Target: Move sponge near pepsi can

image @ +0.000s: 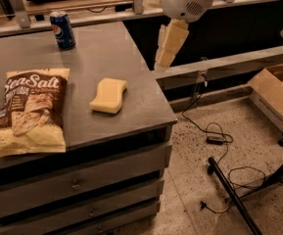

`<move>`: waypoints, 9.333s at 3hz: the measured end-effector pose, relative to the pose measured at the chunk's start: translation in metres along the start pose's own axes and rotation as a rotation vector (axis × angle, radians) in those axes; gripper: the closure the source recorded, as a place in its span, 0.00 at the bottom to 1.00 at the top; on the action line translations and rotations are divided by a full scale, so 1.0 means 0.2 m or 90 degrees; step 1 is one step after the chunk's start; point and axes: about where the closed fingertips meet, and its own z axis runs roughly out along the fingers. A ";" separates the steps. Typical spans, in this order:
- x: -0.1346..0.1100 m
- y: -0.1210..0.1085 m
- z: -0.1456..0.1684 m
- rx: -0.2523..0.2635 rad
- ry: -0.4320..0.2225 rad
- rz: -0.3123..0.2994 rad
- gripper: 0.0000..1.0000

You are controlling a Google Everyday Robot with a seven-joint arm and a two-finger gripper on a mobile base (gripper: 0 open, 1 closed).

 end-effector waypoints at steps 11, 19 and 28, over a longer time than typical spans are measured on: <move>-0.16 0.13 1.00 -0.238 -0.352 -0.060 1.00; 0.17 -0.66 0.67 0.078 -0.257 0.037 1.00; -0.06 -1.27 1.32 0.195 -0.237 0.350 0.67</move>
Offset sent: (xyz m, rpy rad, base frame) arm 0.0219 0.0221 -0.0408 0.0406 0.1044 0.0964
